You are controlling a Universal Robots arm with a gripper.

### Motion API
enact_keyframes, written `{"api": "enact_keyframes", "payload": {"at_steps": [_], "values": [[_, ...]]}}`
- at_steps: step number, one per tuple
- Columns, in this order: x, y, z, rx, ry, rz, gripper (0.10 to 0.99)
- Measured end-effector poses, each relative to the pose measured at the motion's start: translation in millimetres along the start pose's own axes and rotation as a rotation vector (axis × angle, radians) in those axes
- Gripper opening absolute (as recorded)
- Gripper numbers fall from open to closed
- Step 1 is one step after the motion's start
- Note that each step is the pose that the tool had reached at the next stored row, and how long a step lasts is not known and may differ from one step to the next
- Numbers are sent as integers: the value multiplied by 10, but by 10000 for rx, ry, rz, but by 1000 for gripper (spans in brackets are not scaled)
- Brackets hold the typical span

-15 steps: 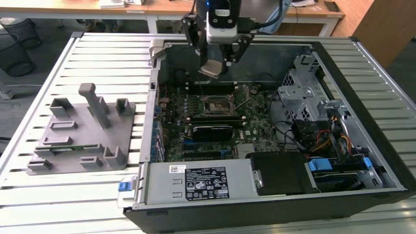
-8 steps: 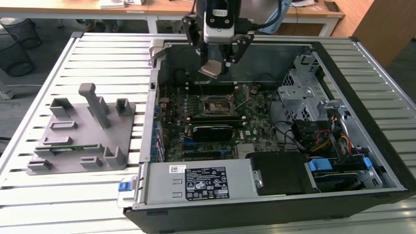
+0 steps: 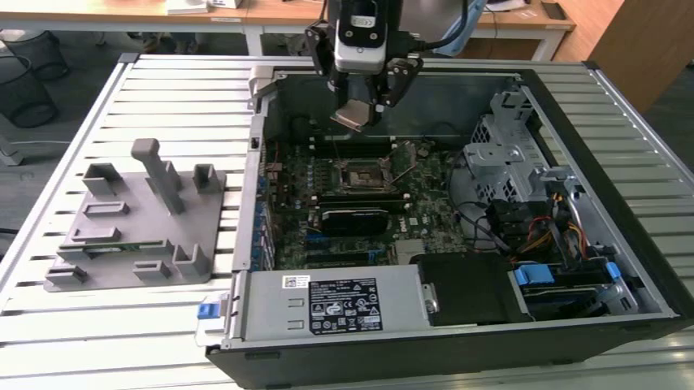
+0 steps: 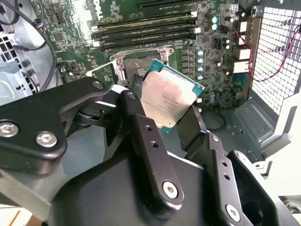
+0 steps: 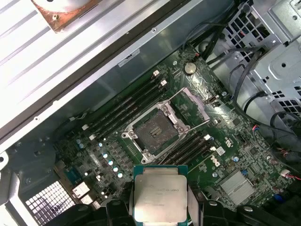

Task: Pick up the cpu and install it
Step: 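Place the cpu into insertion slot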

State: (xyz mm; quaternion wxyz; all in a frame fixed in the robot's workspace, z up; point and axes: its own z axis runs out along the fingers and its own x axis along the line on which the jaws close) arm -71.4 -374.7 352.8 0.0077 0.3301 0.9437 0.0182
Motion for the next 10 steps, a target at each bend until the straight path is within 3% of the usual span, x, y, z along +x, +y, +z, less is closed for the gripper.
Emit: {"api": "enact_keyframes", "payload": {"at_steps": [10], "values": [[0, 0, 1, 3, -26, 658, 541]]}}
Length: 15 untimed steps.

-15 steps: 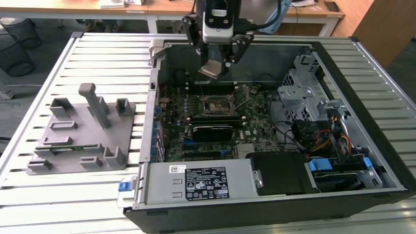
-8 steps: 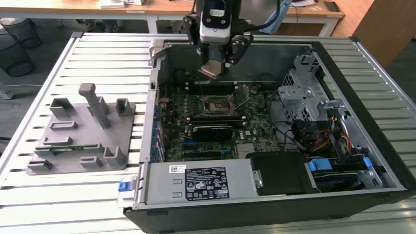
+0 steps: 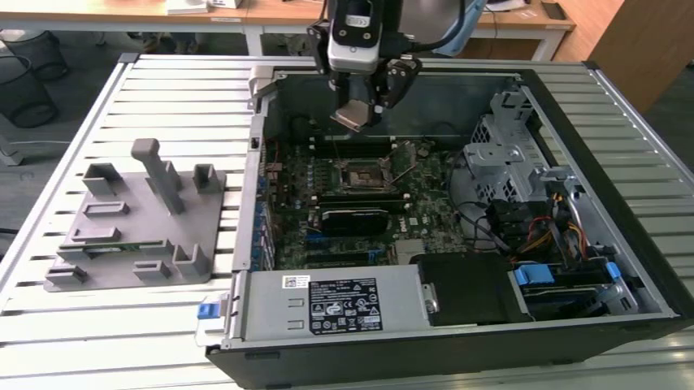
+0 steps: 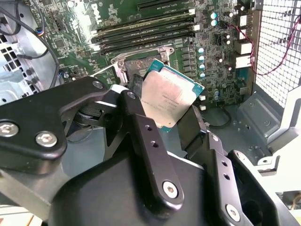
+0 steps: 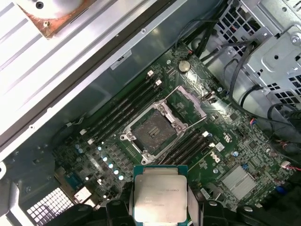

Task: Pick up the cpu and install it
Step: 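Place the cpu into insertion slot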

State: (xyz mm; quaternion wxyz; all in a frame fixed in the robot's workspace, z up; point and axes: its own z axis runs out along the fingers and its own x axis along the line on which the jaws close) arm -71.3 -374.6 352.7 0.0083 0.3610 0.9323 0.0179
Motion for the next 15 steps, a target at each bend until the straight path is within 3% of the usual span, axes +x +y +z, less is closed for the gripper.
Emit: {"api": "enact_keyframes", "payload": {"at_steps": [15], "values": [[0, 0, 2, 2, -37, 935, 541]]}}
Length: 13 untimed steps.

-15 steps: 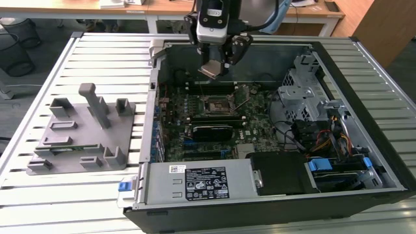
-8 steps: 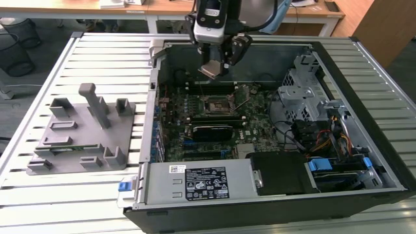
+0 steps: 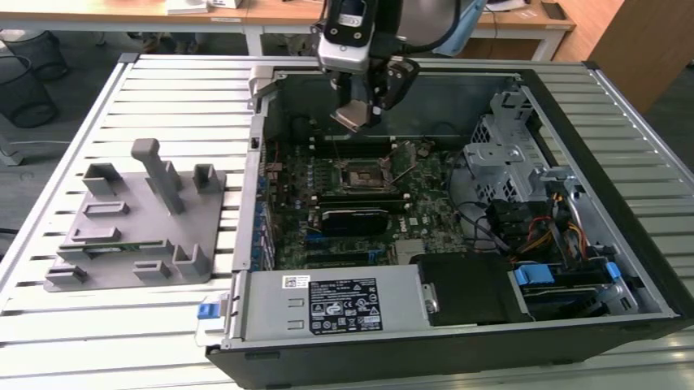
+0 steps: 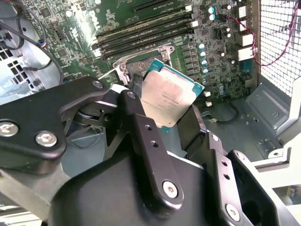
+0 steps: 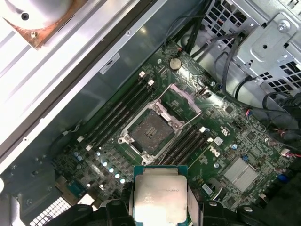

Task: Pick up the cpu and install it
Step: 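Place the cpu into insertion slot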

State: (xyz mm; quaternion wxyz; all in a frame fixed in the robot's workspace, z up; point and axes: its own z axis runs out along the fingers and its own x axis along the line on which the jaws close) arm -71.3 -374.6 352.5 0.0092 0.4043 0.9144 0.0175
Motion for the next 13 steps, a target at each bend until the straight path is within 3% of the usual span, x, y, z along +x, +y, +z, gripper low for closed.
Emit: {"api": "enact_keyframes", "payload": {"at_steps": [13], "values": [[0, 0, 1, 2, -31, 787, 541]]}}
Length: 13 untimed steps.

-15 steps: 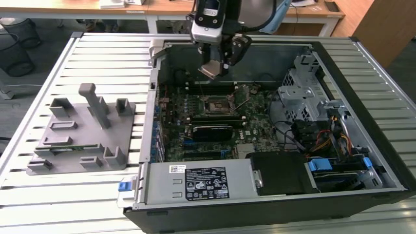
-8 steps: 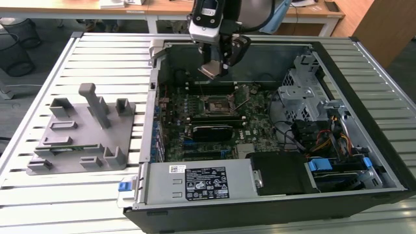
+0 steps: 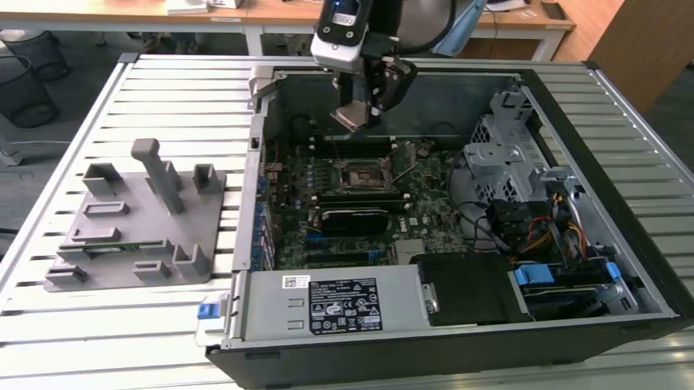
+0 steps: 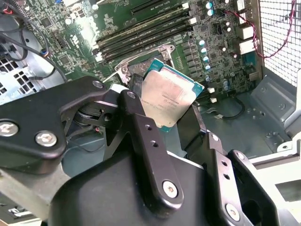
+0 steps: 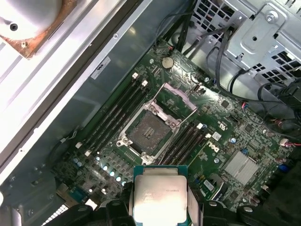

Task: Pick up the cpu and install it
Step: 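Place the cpu into insertion slot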

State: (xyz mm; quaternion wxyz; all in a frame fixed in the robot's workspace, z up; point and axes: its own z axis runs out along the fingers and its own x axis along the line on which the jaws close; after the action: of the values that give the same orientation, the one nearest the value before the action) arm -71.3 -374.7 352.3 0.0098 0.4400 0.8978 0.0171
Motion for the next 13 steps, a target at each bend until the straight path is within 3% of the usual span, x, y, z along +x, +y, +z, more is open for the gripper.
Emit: {"api": "enact_keyframes", "payload": {"at_steps": [13], "values": [[0, 0, 1, 2, -30, 775, 541]]}}
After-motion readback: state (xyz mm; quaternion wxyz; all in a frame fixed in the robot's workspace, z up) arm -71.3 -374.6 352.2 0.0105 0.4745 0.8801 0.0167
